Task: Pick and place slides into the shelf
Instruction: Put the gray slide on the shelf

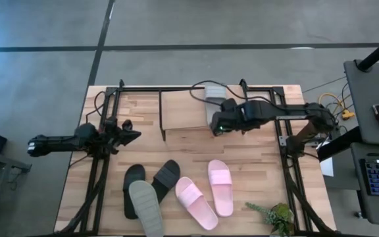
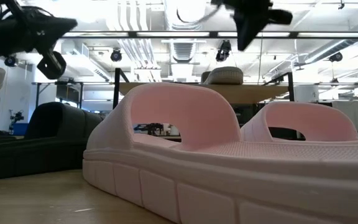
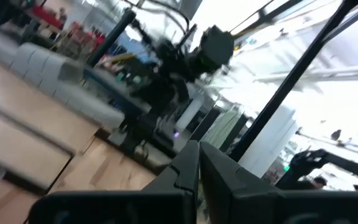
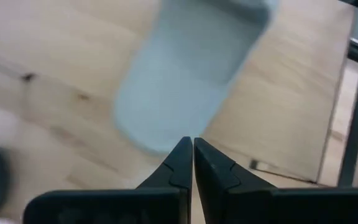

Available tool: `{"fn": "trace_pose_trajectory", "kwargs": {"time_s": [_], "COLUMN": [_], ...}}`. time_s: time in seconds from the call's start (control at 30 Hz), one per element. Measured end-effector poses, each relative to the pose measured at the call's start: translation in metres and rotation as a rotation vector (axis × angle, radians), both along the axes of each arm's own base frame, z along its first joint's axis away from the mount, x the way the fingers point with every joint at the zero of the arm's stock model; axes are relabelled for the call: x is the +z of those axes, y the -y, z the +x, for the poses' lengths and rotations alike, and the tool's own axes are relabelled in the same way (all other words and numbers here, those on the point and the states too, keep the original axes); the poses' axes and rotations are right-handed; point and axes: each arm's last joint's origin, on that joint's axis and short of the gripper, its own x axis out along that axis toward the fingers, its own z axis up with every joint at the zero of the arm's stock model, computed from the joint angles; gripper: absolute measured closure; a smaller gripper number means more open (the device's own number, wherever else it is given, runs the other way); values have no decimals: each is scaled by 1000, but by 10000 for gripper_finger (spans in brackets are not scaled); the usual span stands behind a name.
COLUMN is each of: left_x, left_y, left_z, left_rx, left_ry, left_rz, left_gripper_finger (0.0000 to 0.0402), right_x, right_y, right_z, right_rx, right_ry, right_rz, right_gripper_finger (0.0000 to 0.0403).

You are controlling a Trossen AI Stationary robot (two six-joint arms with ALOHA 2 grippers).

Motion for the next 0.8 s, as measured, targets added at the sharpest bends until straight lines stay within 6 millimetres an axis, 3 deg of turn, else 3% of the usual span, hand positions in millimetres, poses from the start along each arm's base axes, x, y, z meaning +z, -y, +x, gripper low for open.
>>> {"fn": "trace_pose_trajectory", "kwargs": {"time_s": [0.23,0.33,0.47,0.63,0.8], "left_x": [20,18,6,3,18], "left_y": [0,0,0,2,5], "left_z": [-8,-6,1,6,9], "left_rx": [26,26,-36,-112,-224], "left_ry": [220,191,57,-15,-32], "left_rz": [47,46,-90,-158,-150], "left_gripper_finger": [402,402,397,341,266], "right_x": [18,18,16,15,14], "right_y": [-15,-17,-21,-28,-41], "right_z": [1,1,1,1,0], "right_rx": [21,-4,-19,-43,-54], "right_ry": [82,99,109,127,149], "right_rz": [-3,9,25,66,117], "right_gripper_finger": [394,394,394,394,394]}}
